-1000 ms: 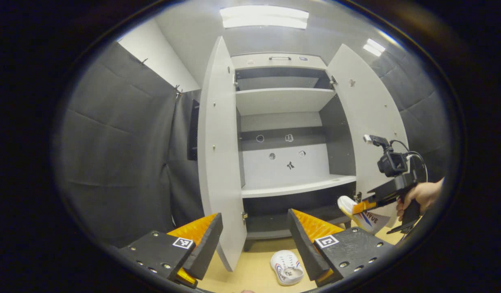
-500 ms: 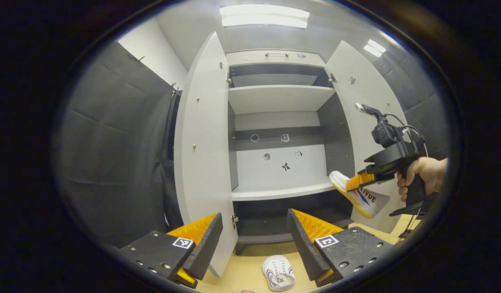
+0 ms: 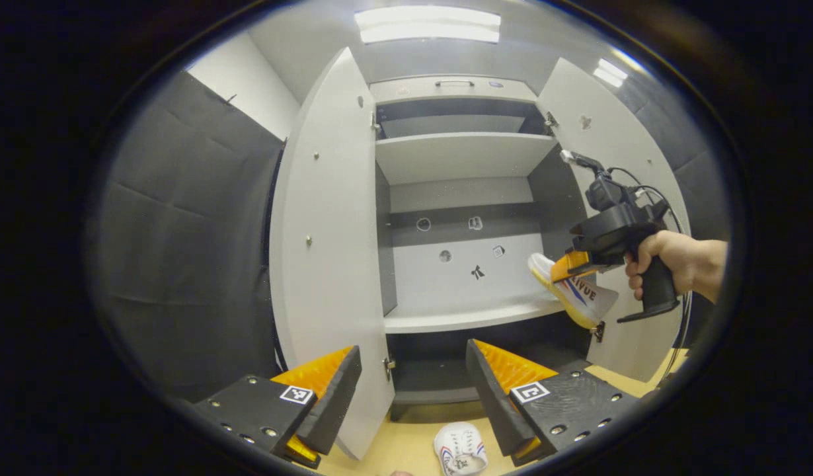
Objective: Grab one shoe with the right hand and put it into the shoe cabinet, grab the other shoe with the left hand and put it into the shoe cabinet; then close the right door with the right hand and the left door with the left hand.
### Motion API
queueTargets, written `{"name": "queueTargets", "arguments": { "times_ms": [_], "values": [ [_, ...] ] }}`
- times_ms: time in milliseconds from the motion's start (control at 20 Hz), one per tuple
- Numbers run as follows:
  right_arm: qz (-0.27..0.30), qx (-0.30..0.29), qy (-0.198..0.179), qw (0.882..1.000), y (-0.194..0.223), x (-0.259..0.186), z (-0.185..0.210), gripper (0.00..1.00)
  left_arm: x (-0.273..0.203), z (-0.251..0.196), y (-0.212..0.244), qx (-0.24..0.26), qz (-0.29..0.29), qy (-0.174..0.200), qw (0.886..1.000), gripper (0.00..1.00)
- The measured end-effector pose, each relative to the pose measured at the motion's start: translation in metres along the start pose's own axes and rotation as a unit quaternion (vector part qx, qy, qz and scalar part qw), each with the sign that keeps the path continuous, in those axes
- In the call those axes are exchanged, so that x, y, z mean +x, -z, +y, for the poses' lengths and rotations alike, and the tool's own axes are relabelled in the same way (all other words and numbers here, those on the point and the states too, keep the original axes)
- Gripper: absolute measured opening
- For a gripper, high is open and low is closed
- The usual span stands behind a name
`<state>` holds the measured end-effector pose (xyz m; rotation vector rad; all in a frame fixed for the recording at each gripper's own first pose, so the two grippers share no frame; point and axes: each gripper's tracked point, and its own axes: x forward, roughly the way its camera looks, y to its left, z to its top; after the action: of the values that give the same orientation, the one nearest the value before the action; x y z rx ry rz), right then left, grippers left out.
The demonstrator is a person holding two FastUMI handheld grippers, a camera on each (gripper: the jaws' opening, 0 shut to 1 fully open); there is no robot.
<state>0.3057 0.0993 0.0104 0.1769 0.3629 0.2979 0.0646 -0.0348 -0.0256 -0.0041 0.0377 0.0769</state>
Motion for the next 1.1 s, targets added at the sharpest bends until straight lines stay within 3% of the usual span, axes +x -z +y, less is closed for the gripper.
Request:
{"name": "queueTargets", "arguments": {
  "times_ms": [300, 550, 600, 700, 1000, 1100],
  "values": [
    [-0.015, 0.002, 0.005, 1.000, -0.044, 0.051, -0.005, 0.02, 0.005, 0.003, 0.002, 0.002, 0.007, -0.012, 1.000, 0.99],
    [0.005, 0.002, 0.023, 1.000, -0.043, 0.092, -0.014, 0.02, 0.006, 0.006, 0.007, 0.001, 0.021, -0.026, 0.999, 0.99],
    [0.012, 0.006, 0.023, 1.000, -0.039, 0.096, -0.015, 0.02, 0.007, 0.006, 0.008, 0.001, 0.024, -0.028, 0.999, 0.84],
    [0.024, 0.010, 0.036, 0.999, -0.034, 0.105, -0.020, 0.02, 0.007, 0.005, 0.010, 0.002, 0.031, -0.023, 0.999, 0.99],
    [0.048, 0.015, 0.043, 0.998, -0.019, 0.136, -0.023, 0.03, 0.006, 0.003, 0.012, 0.008, 0.046, -0.016, 0.999, 0.99],
    [0.029, 0.010, 0.033, 0.999, -0.027, 0.133, -0.017, 0.11, 0.006, 0.002, 0.014, 0.010, 0.052, -0.011, 0.999, 0.99]
  ]
}}
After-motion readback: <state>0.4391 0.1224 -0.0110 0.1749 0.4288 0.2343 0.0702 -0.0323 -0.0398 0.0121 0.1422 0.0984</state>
